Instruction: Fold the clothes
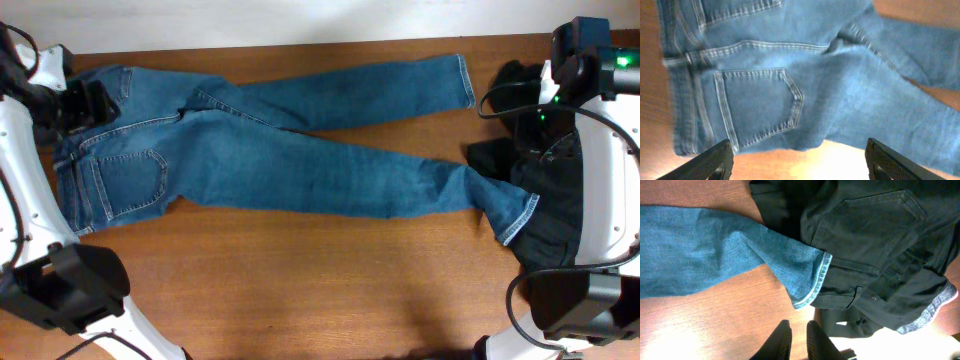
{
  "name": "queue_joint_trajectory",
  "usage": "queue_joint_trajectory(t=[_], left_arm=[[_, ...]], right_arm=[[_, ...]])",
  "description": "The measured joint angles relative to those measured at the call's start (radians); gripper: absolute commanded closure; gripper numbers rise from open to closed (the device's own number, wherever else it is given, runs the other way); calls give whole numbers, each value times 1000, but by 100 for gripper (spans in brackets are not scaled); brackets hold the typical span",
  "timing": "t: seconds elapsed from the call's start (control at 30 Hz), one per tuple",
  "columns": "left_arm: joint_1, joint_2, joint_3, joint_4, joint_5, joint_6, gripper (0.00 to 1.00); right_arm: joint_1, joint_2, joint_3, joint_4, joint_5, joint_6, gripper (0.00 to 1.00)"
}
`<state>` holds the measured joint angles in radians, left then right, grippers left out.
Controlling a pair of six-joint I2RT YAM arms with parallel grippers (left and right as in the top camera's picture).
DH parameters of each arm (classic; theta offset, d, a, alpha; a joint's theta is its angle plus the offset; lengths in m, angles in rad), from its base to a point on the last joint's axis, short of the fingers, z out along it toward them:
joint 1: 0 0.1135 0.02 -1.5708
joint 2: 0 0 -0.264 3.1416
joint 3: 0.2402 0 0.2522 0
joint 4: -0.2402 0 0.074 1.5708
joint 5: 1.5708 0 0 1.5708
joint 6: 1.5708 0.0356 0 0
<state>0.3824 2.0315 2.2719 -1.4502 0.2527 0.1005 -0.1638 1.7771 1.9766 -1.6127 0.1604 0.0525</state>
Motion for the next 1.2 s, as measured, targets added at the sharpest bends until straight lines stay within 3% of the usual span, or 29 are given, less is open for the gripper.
queue_joint_trajectory(t=[0.27, 0.33, 0.5, 0.7, 1.1, 1.13, 1.17, 1.2], left_arm=[[-2, 18, -16, -57, -19, -1, 13], [-2, 18, -48, -49, -62, -17, 1], [-2, 16, -244, 58, -119, -52, 1], [27, 22, -542, 209, -256, -193, 1], [61, 22, -825, 521, -351, -241, 3], [60, 22, -833, 531, -355, -241, 27], [59, 22, -836, 536, -356, -242, 65], [58, 22, -836, 539, -359, -248, 94]], right_arm=[[0, 0, 0, 0, 0, 0, 84], [0, 0, 0, 0, 0, 0, 84], [0, 0, 0, 0, 0, 0, 84], [0, 0, 0, 0, 0, 0, 84], [0, 1, 0, -1, 0, 0, 83], [0, 1, 0, -2, 0, 0, 84], [0, 1, 0, -3, 0, 0, 84], [0, 1, 0, -3, 0, 0, 84]])
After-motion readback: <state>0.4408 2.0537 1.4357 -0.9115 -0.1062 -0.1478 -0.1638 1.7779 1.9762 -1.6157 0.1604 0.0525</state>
